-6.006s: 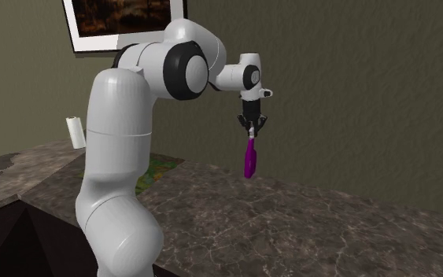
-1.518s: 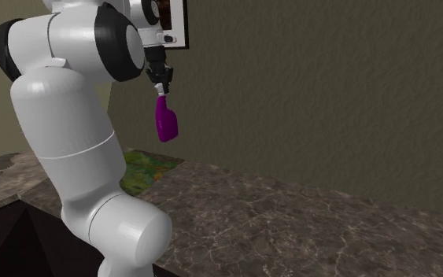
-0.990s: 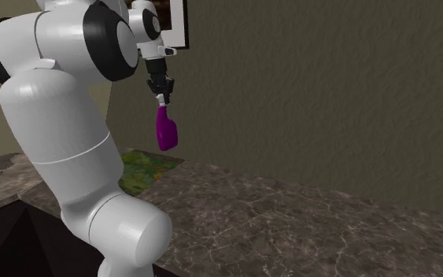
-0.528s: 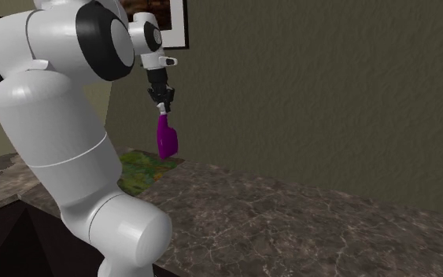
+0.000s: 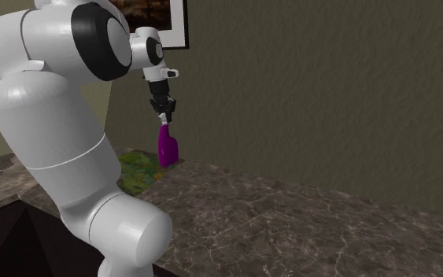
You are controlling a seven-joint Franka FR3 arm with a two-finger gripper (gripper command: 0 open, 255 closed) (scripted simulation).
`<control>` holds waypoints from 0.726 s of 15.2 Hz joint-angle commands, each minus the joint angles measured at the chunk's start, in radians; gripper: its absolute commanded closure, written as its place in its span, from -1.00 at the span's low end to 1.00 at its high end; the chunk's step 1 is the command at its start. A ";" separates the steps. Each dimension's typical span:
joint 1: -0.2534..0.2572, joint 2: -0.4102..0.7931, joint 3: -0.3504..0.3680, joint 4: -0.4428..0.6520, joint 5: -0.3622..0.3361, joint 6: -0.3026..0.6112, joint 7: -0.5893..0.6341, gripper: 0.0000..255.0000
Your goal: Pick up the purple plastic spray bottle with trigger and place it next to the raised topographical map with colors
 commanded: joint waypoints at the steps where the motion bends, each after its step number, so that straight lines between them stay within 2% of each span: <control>1: 0.002 -0.001 0.003 -0.025 0.001 0.026 0.004 1.00; 11: 0.005 0.007 0.012 -0.153 -0.001 0.159 0.016 1.00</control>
